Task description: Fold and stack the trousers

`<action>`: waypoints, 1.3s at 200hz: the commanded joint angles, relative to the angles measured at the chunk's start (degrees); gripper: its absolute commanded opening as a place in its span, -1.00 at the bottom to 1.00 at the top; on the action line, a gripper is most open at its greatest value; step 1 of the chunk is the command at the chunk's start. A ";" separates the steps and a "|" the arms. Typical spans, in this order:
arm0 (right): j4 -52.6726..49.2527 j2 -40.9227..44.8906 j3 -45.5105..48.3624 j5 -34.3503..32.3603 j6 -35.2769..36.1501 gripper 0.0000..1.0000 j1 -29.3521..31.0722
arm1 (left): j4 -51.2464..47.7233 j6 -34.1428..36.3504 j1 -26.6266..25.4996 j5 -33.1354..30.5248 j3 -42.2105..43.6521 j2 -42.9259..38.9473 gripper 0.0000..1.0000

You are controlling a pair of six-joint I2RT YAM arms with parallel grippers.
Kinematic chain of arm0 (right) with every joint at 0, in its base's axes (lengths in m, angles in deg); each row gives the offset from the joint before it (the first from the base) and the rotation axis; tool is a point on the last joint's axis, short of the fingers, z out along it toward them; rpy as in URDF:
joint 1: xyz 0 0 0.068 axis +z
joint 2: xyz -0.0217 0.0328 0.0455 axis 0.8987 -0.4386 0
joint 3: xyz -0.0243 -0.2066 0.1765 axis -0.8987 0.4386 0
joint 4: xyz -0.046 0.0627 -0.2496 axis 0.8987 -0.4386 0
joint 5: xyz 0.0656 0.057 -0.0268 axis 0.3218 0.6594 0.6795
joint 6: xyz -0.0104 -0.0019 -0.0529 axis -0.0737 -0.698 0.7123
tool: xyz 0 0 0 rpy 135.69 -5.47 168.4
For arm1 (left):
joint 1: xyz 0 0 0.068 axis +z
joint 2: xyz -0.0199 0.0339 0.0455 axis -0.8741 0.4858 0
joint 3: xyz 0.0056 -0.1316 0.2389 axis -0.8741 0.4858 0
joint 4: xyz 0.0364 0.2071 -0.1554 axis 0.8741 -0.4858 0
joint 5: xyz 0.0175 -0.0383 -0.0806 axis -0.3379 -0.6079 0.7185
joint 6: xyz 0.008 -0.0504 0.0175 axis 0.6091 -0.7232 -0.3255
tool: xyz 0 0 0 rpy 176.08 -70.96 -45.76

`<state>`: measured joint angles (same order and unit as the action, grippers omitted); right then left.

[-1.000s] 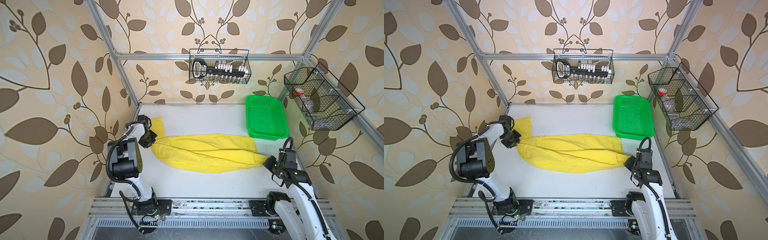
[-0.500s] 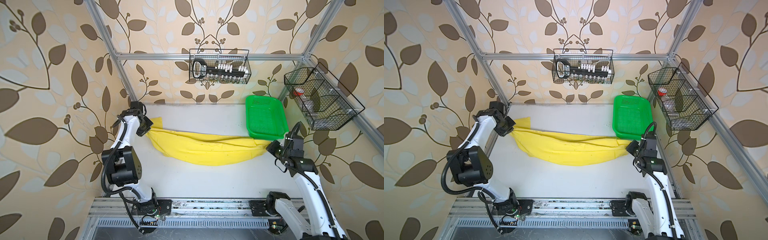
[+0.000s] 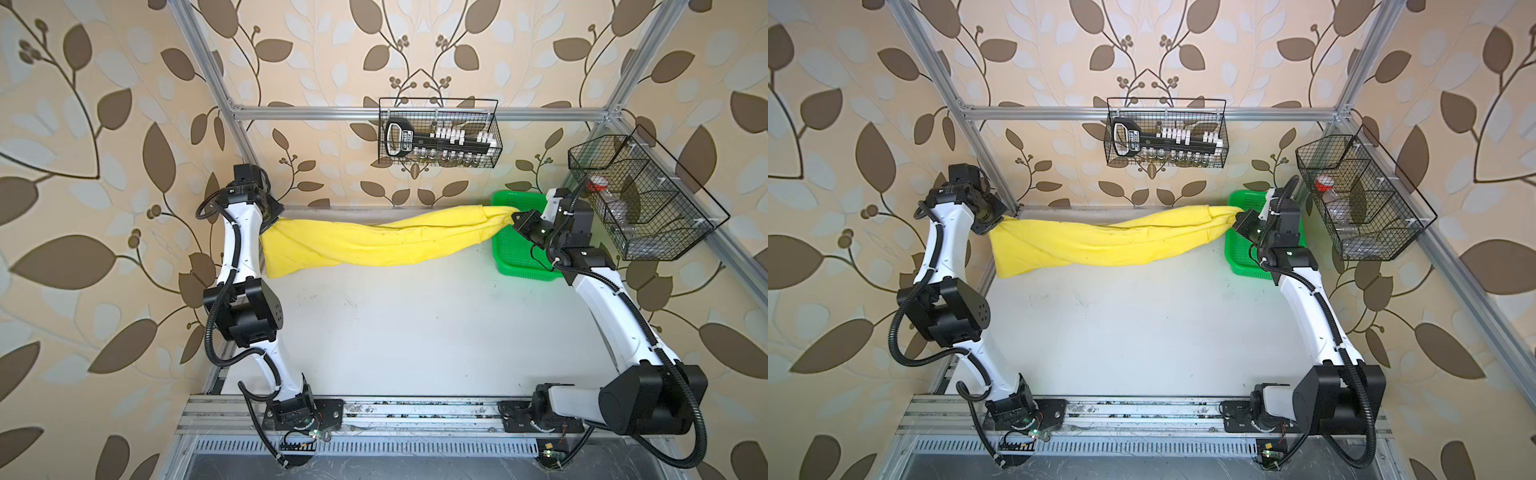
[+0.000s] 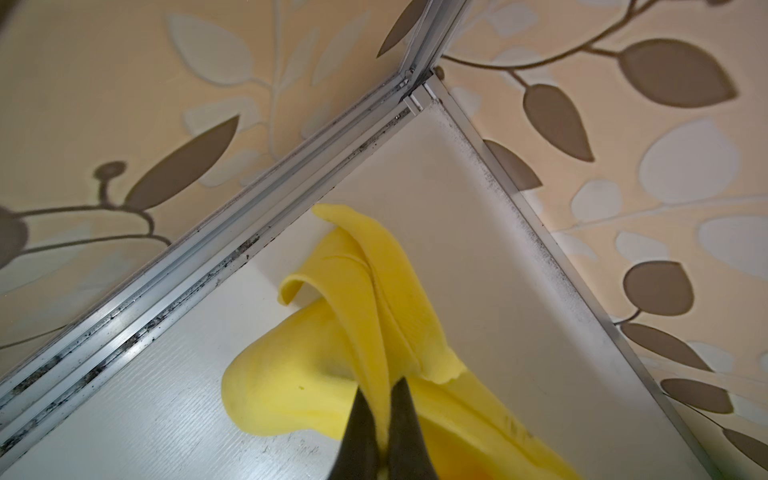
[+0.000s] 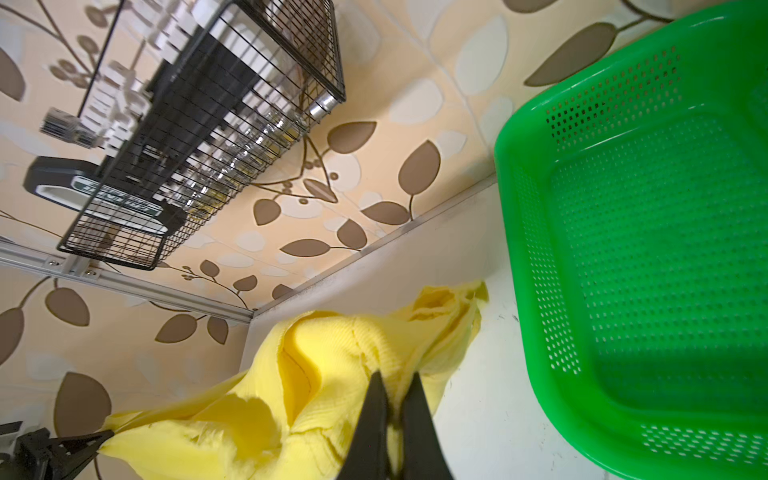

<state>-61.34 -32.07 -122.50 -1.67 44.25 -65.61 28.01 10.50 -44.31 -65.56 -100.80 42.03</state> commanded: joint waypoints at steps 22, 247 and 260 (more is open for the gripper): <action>-6.11 15.59 17.79 5.50 -3.87 -1.00 -2.06 | 3.38 1.43 0.69 0.81 22.81 -12.62 -0.90; -40.88 43.55 29.74 -19.83 -4.61 -0.30 -9.36 | 3.83 -3.77 0.70 5.46 61.51 -32.40 0.18; -36.69 40.87 29.39 -12.88 -0.82 -0.15 -9.30 | 4.44 -4.53 0.70 6.97 62.39 -32.08 0.29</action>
<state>-100.73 11.34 -91.57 -20.03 39.05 -74.90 33.69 7.98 -44.31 -61.16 -39.91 11.38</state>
